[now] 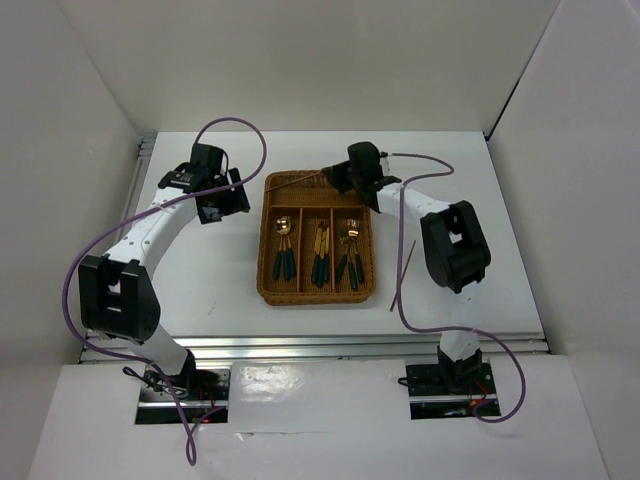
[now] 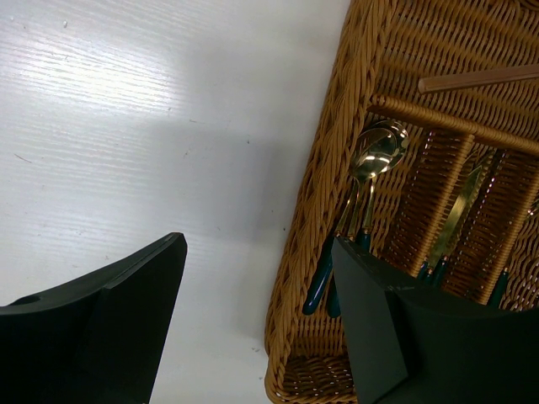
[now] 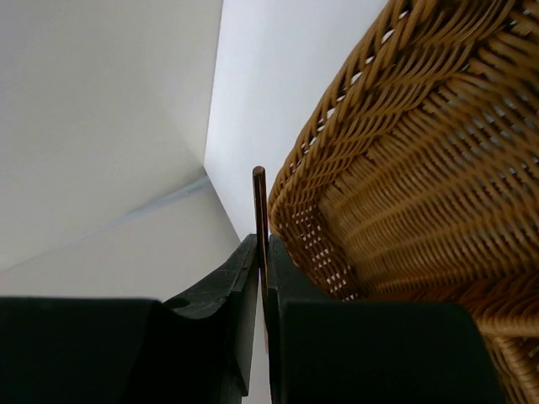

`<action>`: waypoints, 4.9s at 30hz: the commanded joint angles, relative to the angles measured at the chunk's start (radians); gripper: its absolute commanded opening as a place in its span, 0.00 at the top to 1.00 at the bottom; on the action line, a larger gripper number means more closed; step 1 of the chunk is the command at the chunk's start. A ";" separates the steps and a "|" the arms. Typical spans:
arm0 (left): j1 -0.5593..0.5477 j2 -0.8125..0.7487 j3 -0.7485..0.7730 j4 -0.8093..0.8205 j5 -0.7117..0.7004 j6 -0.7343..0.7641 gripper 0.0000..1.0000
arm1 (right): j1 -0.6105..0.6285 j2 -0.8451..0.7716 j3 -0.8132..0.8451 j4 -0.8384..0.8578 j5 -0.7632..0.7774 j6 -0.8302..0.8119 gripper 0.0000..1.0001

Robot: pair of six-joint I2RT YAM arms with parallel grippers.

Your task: Sort the eating utensils into containers

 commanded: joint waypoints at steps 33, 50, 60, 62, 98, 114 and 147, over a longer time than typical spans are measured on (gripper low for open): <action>-0.002 0.021 0.015 0.015 0.008 -0.003 0.16 | -0.006 -0.156 0.044 -0.183 0.205 -0.355 0.50; -0.002 0.032 0.015 0.015 -0.012 -0.003 0.16 | -0.025 0.215 0.478 -0.180 0.147 -0.848 0.90; -0.002 0.050 0.024 0.006 -0.012 -0.003 0.16 | 0.006 0.258 0.397 -0.174 0.104 -0.857 0.92; -0.002 0.050 0.024 0.006 -0.012 -0.003 0.16 | 0.018 0.281 0.397 -0.183 0.132 -0.869 0.94; -0.002 0.060 0.015 0.026 0.037 0.006 0.13 | 0.049 -0.245 0.256 -0.391 0.270 -1.152 0.38; -0.002 0.060 0.015 0.026 0.047 0.006 0.07 | 0.012 -0.487 -0.112 -0.937 0.297 -0.765 0.00; -0.002 -0.006 0.006 0.035 0.037 0.015 0.07 | -0.126 -0.526 -0.661 -0.589 0.153 -0.728 0.40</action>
